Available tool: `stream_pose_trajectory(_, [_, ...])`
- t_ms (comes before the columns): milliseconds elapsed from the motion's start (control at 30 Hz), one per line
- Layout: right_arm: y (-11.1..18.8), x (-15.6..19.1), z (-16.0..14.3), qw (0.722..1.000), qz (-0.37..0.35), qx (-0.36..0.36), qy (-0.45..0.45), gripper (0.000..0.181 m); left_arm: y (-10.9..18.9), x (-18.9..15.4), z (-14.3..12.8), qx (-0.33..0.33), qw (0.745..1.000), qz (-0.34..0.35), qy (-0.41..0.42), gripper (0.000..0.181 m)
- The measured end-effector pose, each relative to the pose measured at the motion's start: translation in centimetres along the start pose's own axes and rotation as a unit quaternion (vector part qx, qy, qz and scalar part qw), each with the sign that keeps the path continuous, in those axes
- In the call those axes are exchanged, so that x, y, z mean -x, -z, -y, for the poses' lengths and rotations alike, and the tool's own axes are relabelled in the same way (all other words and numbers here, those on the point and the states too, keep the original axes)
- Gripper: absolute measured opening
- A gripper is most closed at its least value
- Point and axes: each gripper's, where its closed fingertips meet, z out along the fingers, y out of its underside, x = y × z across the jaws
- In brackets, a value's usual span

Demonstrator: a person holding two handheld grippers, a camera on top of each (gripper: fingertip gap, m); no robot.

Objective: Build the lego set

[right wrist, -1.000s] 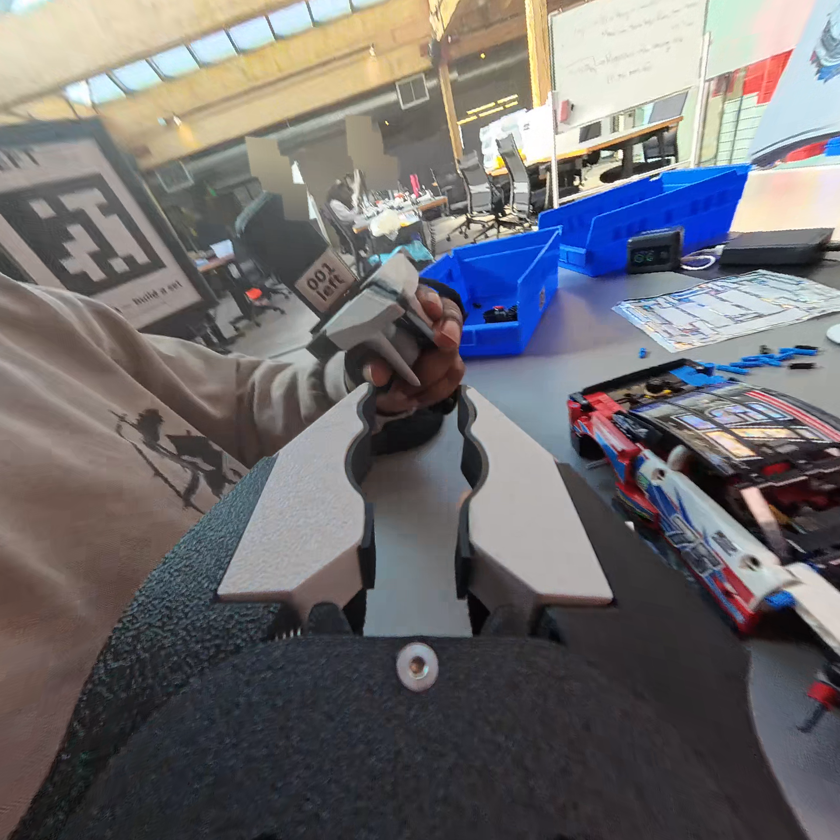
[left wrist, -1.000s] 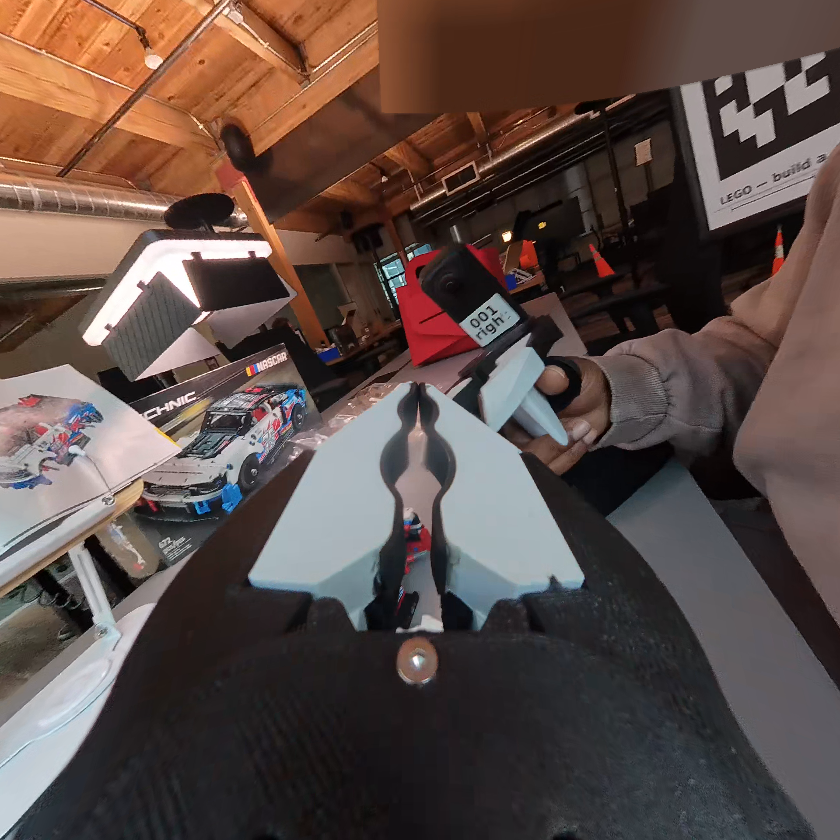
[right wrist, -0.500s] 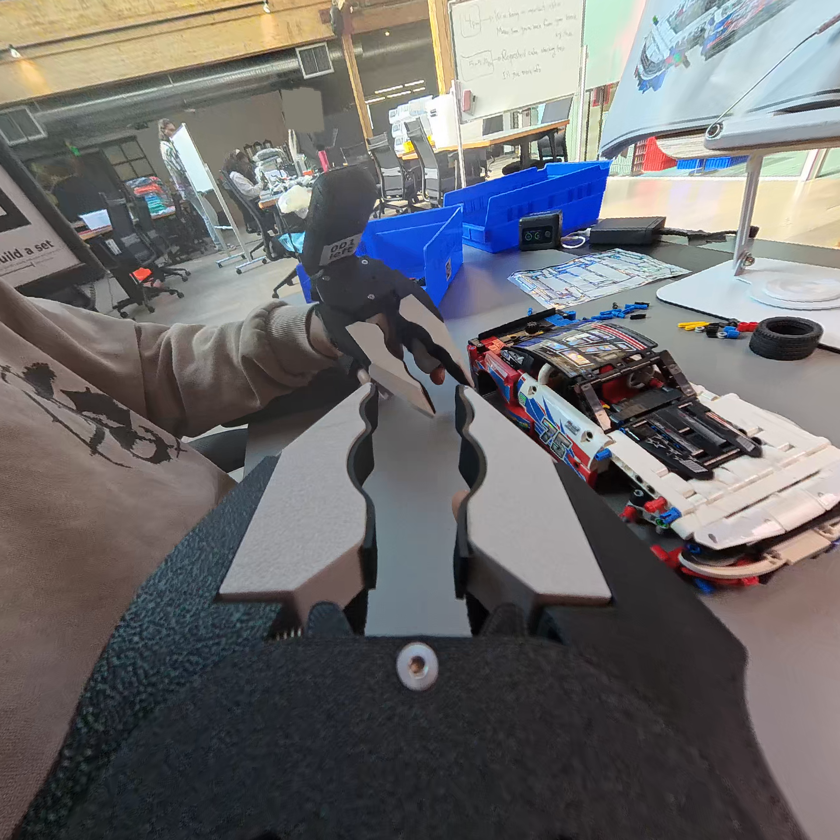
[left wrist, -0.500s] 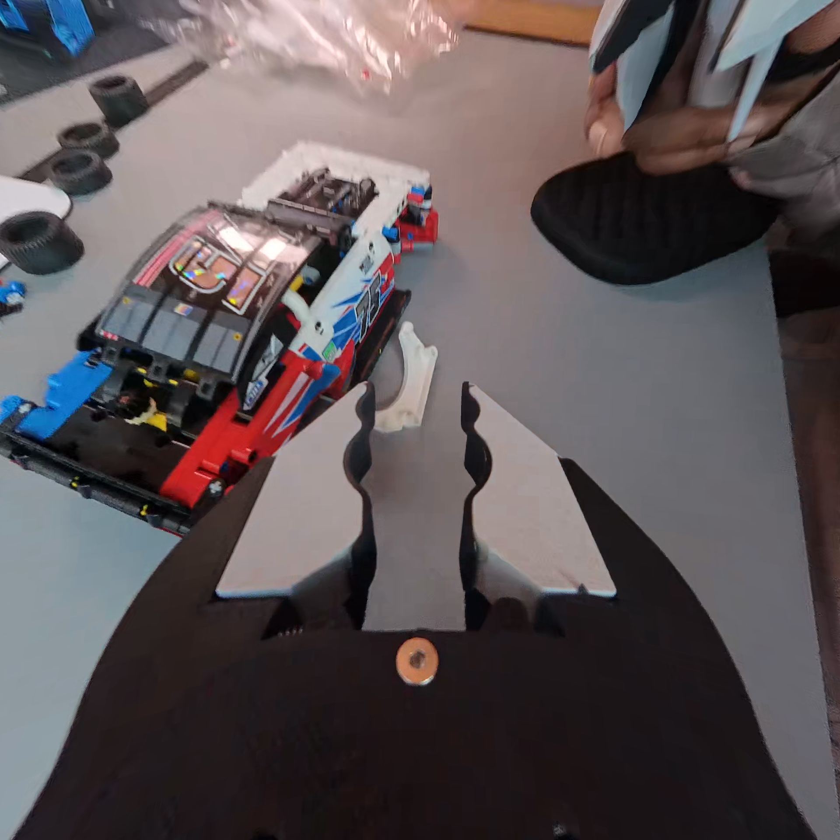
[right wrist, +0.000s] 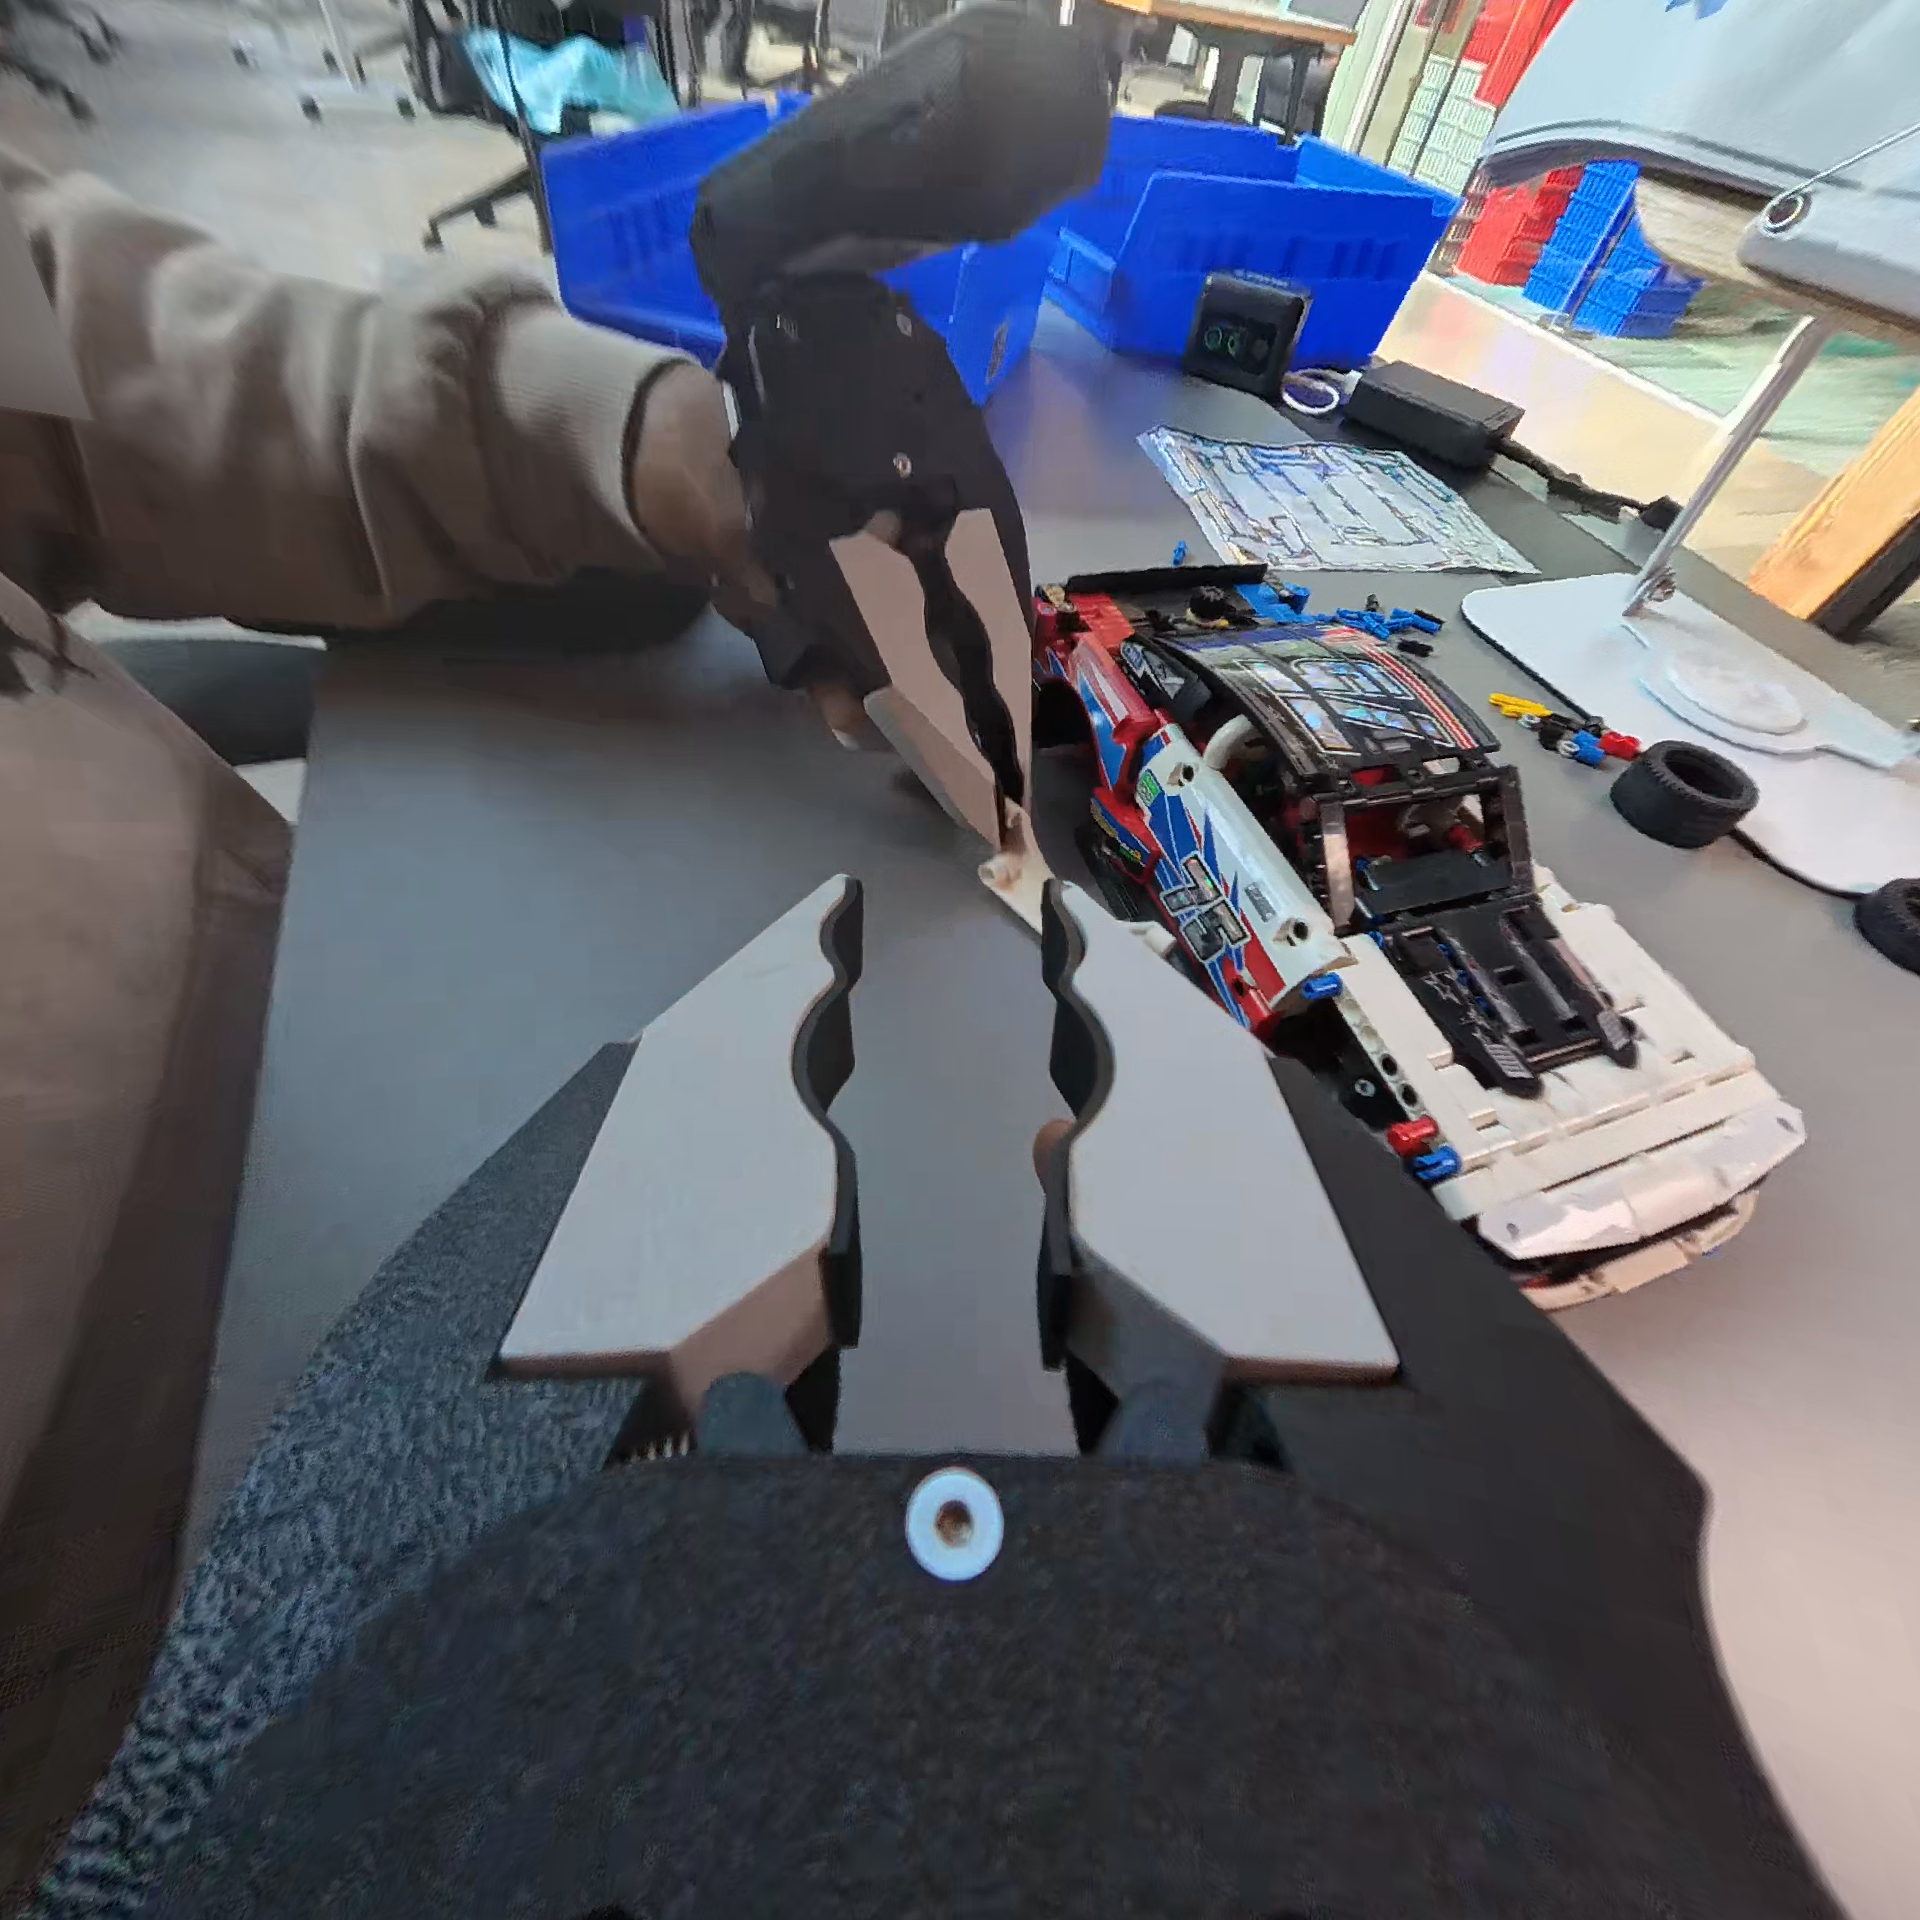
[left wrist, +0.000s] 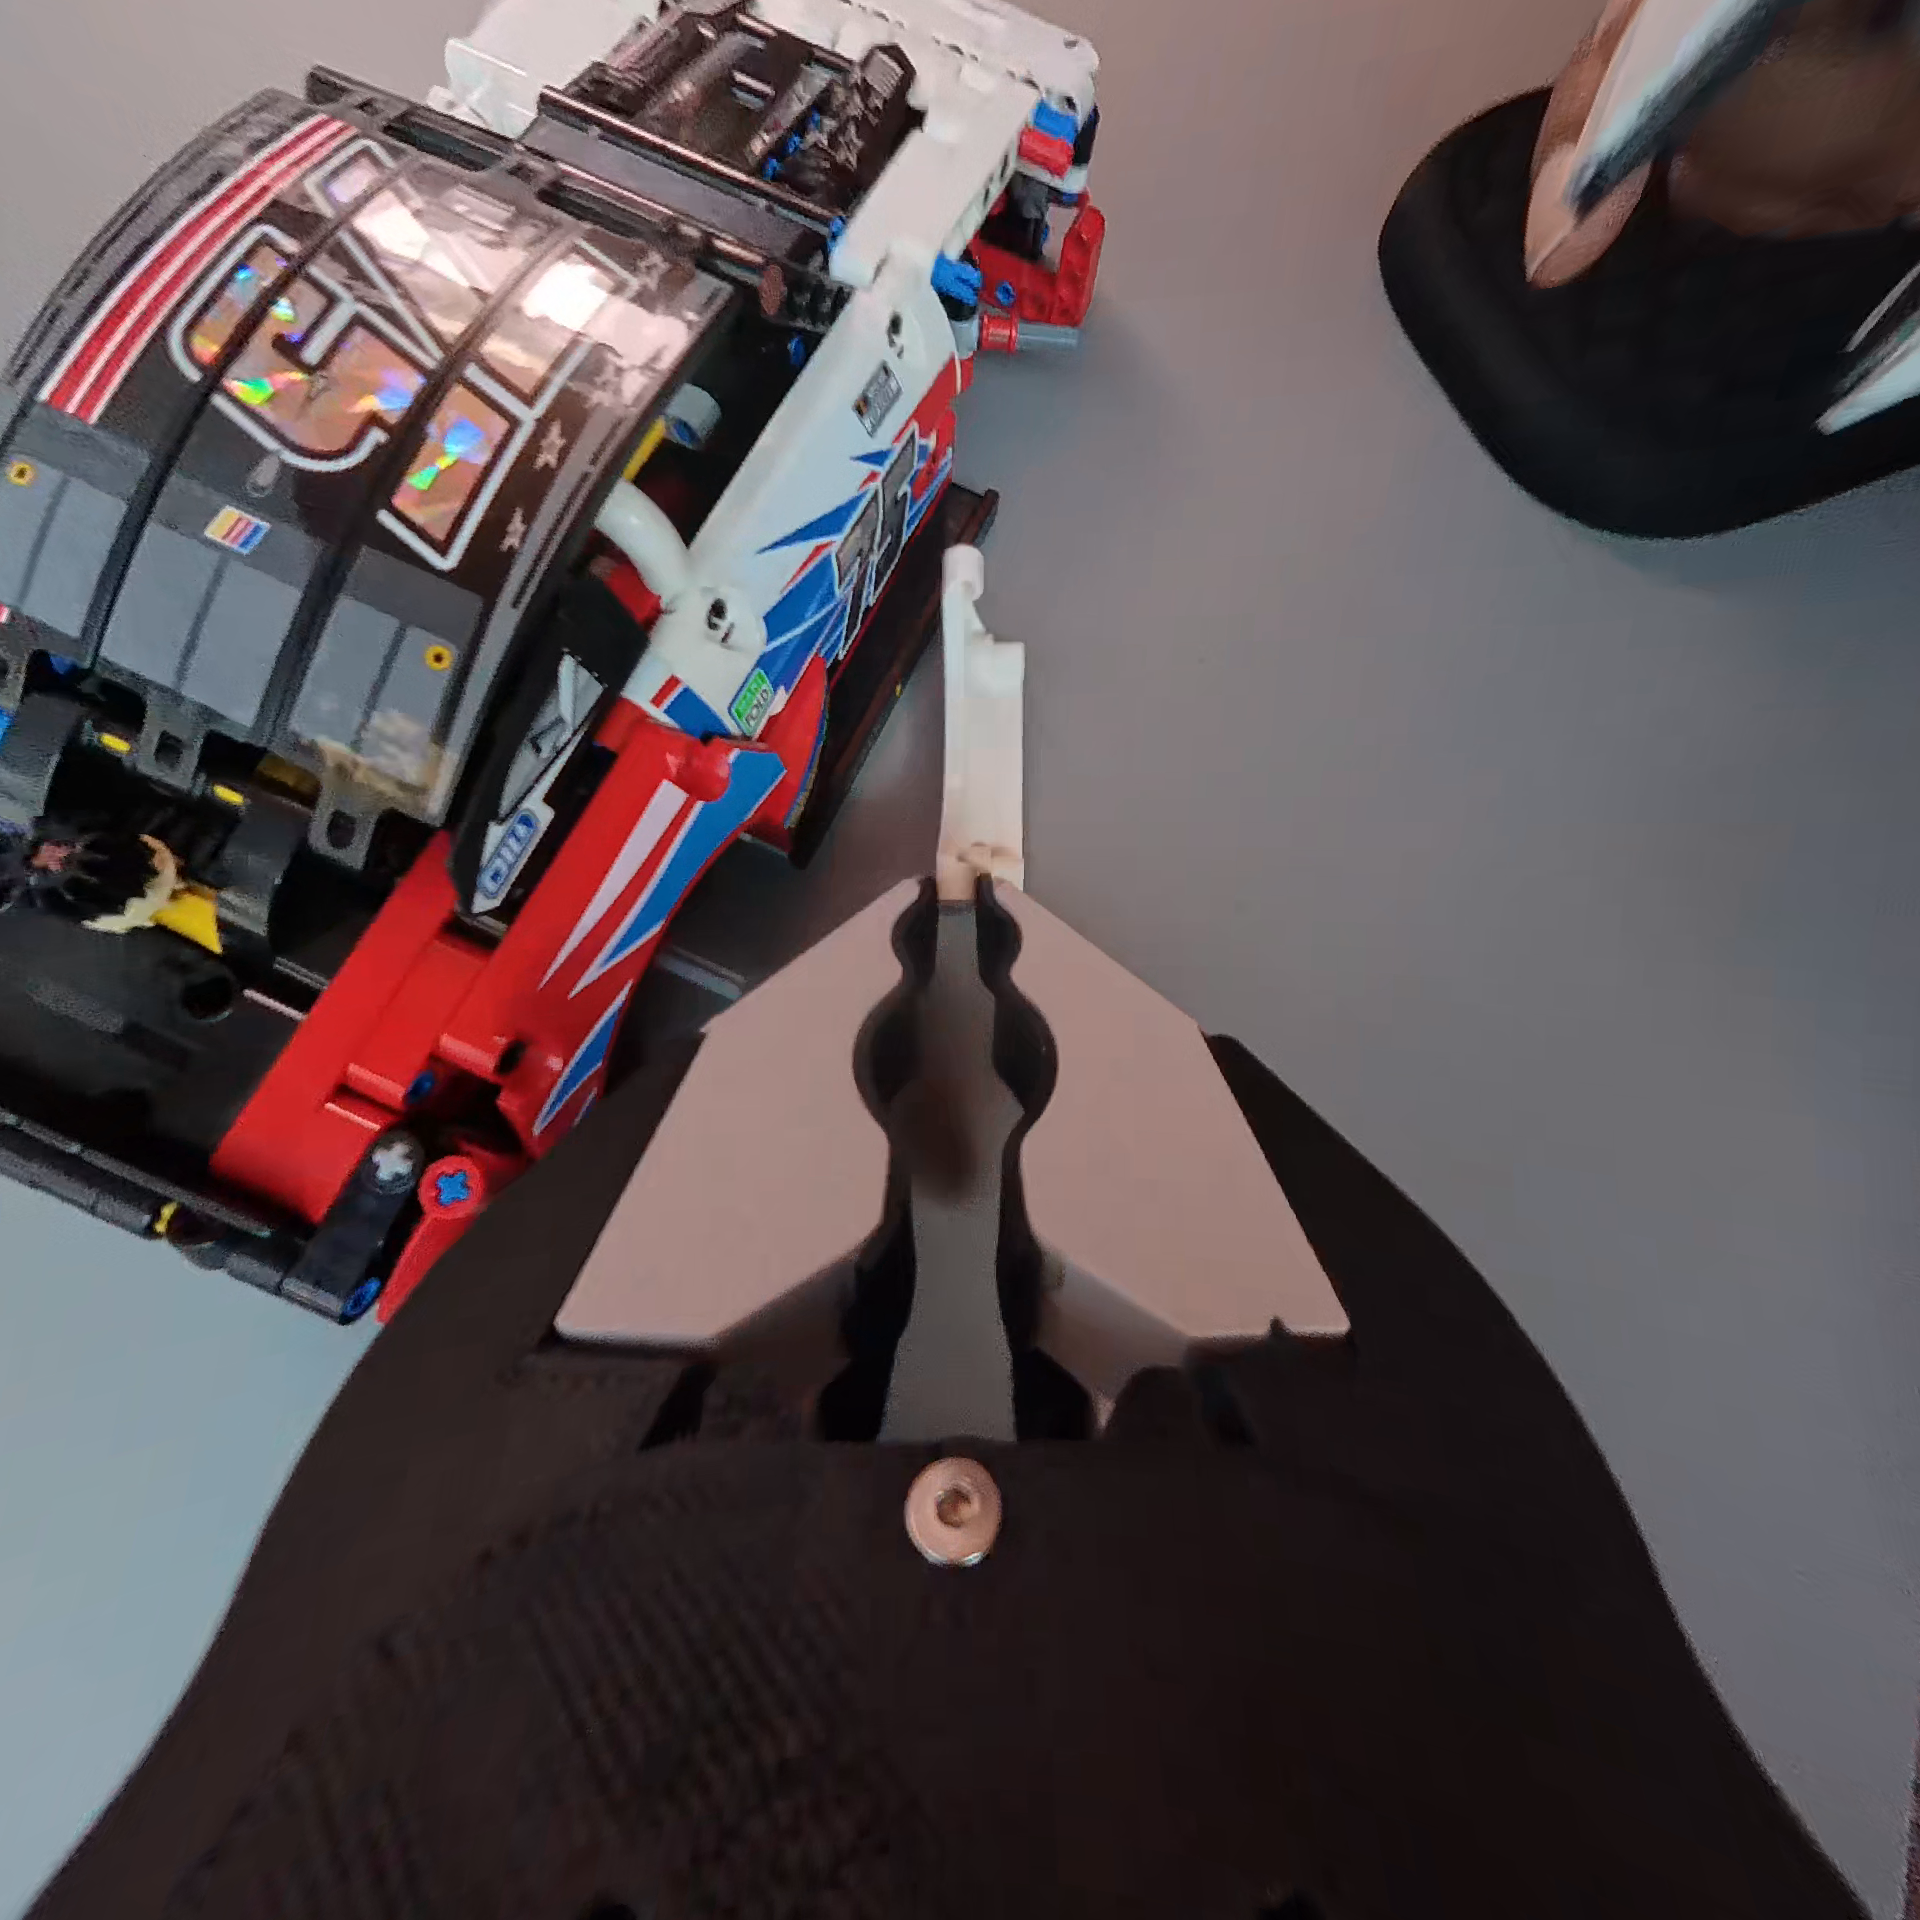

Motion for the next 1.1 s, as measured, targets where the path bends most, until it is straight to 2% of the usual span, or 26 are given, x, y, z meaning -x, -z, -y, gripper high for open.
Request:
stream_pose_trajectory(100, [-1.3,-0.7,-1.7,0.992,-0.034,0.062,0.105,0.035,0.1,-0.5,0.0,-0.002,0.999,-0.031,0.033,0.008])
stream_pose_trajectory(200, [-2.7,-1.5,-2.1,0.967,-0.069,0.099,0.224,0.044,0.5,-2.1,1.3,-0.036,0.990,-0.099,0.091,0.005])
stream_pose_trajectory(267, [-3.3,-1.8,-1.6,0.938,-0.095,0.102,0.318,0.047,1.1,-3.1,2.3,-0.062,0.977,-0.149,0.137,0.005])
stream_pose_trajectory(367, [-4.1,-1.7,-1.6,0.868,-0.119,0.118,0.467,0.043,2.0,-4.4,3.4,-0.092,0.952,-0.215,0.199,0.005])
stream_pose_trajectory(400, [-4.4,-1.5,-1.8,0.854,-0.116,0.119,0.493,0.042,2.2,-4.8,3.8,-0.101,0.941,-0.238,0.218,0.005])
stream_pose_trajectory(433, [-4.5,-1.4,-1.8,0.845,-0.119,0.115,0.508,0.035,2.5,-5.2,4.1,-0.107,0.932,-0.257,0.233,0.005])
stream_pose_trajectory(467, [-4.5,-1.3,-1.4,0.837,-0.128,0.105,0.522,0.010,2.6,-5.4,4.3,-0.112,0.924,-0.269,0.247,0.005])
stream_pose_trajectory(500, [-4.3,-1.2,-1.2,0.829,-0.131,0.097,0.534,0.000,2.7,-5.5,4.5,-0.118,0.917,-0.280,0.259,0.005])
stream_pose_trajectory(533, [-4.2,-1.0,-1.1,0.837,-0.120,0.095,0.526,0.000,2.9,-5.7,4.7,-0.127,0.910,-0.292,0.266,0.005])
stream_pose_trajectory(600, [-3.6,-0.6,-0.8,0.887,-0.080,0.092,0.445,0.000,3.5,-6.0,5.2,-0.151,0.908,-0.304,0.246,0.007])
stream_pose_trajectory(700, [-2.1,-0.2,-1.7,0.953,0.029,0.144,0.267,0.000,4.1,-5.9,5.6,-0.178,0.944,-0.242,0.139,0.032])
stream_pose_trajectory(767, [-1.2,1.1,-0.9,0.974,0.114,0.136,0.141,0.000,4.3,-6.3,6.0,-0.190,0.963,-0.188,0.043,0.035])
stream_pose_trajectory(833, [-0.3,2.7,-0.4,0.969,0.199,0.135,0.059,0.000,4.1,-7.2,6.3,-0.192,0.969,-0.145,-0.046,0.034])
stream_pose_trajectory(933, [-0.2,3.9,0.1,0.955,0.265,0.133,-0.024,0.000,4.1,-9.9,6.8,-0.207,0.959,-0.143,-0.133,0.024])
stream_pose_trajectory(967, [-0.2,4.1,0.2,0.950,0.280,0.132,-0.045,0.000,3.9,-10.2,6.6,-0.194,0.960,-0.141,-0.143,0.012])
stream_pose_trajectory(1033, [-0.3,4.0,0.1,0.945,0.292,0.131,-0.070,0.000,3.6,-10.1,6.3,-0.179,0.964,-0.139,-0.137,0.010])
stream_pose_trajectory(1100, [-0.5,3.2,0.6,0.953,0.273,0.108,-0.075,0.005,3.8,-9.8,6.5,-0.181,0.967,-0.164,-0.076,0.010])
